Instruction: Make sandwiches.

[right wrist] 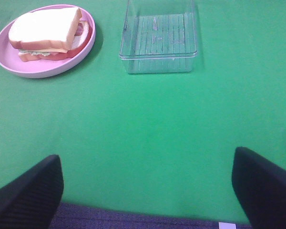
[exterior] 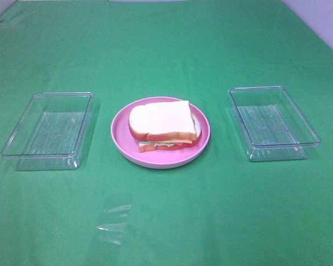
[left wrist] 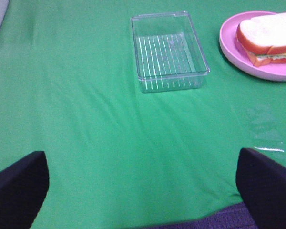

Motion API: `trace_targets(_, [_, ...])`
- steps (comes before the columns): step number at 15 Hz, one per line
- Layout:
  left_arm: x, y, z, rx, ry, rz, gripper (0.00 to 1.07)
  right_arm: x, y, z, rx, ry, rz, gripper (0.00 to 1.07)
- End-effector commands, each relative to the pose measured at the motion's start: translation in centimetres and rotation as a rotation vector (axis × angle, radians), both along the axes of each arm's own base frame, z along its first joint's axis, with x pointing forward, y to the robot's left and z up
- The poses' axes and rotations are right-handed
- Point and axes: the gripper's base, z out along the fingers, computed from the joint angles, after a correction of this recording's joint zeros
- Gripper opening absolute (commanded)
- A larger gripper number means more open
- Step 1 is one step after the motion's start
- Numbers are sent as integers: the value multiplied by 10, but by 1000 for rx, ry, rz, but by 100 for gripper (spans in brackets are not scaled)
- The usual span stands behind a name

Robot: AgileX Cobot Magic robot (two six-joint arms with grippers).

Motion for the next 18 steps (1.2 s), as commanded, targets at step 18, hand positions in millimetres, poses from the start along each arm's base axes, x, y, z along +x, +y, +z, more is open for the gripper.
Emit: trace_targets(18, [0, 0, 0, -18, -44, -41, 98, -3, 0, 0, -9, -28, 3, 91])
